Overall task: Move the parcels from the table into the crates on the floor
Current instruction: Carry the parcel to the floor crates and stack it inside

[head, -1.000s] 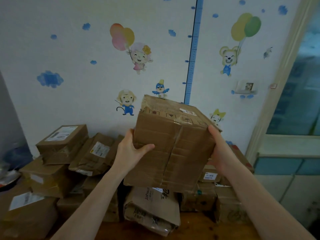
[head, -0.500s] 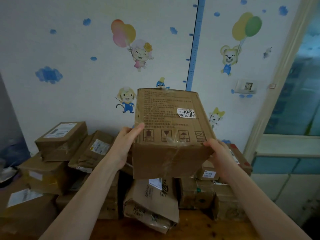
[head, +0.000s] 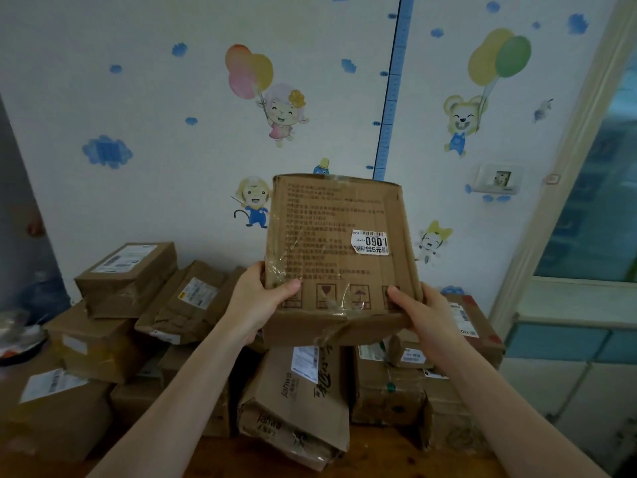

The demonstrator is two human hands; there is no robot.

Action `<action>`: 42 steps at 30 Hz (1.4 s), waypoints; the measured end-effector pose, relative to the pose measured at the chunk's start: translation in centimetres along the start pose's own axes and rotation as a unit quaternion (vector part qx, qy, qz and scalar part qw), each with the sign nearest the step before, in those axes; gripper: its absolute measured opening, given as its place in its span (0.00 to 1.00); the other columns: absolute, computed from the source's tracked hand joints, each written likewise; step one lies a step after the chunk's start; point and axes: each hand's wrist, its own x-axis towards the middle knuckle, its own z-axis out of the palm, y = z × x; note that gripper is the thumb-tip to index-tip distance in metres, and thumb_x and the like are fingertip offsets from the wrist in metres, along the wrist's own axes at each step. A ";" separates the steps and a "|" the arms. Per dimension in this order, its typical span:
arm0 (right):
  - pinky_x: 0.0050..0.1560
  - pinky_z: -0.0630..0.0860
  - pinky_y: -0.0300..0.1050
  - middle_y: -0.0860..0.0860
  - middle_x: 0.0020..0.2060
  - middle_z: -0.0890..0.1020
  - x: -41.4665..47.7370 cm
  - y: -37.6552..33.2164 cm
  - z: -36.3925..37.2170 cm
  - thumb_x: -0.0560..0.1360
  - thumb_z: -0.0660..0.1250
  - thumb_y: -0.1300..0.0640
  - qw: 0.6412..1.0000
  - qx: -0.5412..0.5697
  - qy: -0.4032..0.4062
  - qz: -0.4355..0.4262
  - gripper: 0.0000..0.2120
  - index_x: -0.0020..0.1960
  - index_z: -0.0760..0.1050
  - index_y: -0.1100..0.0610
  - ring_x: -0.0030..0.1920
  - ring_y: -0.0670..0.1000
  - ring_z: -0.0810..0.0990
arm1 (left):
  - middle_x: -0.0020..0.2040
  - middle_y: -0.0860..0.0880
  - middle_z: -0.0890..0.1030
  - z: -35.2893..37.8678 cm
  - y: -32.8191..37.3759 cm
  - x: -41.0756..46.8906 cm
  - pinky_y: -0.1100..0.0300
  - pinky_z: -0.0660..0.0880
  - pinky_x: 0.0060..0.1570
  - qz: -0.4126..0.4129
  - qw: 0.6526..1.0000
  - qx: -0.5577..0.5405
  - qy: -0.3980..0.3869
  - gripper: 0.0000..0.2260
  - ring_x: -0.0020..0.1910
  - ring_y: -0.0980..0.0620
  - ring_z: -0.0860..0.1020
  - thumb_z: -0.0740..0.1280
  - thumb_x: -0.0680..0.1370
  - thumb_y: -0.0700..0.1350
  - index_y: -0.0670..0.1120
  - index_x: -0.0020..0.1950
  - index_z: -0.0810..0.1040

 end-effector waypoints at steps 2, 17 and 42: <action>0.45 0.78 0.42 0.51 0.45 0.82 -0.2 0.3 -0.4 0.75 0.67 0.61 1.000 -0.003 0.001 -0.018 0.11 0.57 0.74 0.58 0.45 0.48 0.81 | 0.44 0.57 0.76 0.3 0.1 -0.2 0.68 0.69 0.39 0.021 1.000 0.016 0.009 0.14 0.43 0.62 0.74 0.73 0.73 0.40 0.49 0.52 0.71; 0.36 0.76 0.34 0.47 0.43 0.81 0.1 0.9 -2.0 0.75 0.68 0.58 0.999 -0.025 -0.014 -0.035 0.09 0.54 0.75 0.56 0.42 0.43 0.79 | 0.49 0.57 0.76 1.0 1.3 -0.6 0.68 0.70 0.41 0.055 0.994 0.092 0.000 0.22 0.49 0.57 0.76 0.76 0.69 0.50 0.47 0.57 0.71; 0.37 0.76 0.34 0.43 0.42 0.81 0.5 1.0 -1.9 0.76 0.66 0.53 0.986 -0.070 0.016 -0.153 0.08 0.54 0.74 0.53 0.44 0.42 0.80 | 0.41 0.54 0.78 1.7 0.4 -0.5 0.69 0.70 0.38 0.088 0.987 0.111 0.078 0.08 0.41 0.57 0.76 0.66 0.78 0.48 0.45 0.52 0.78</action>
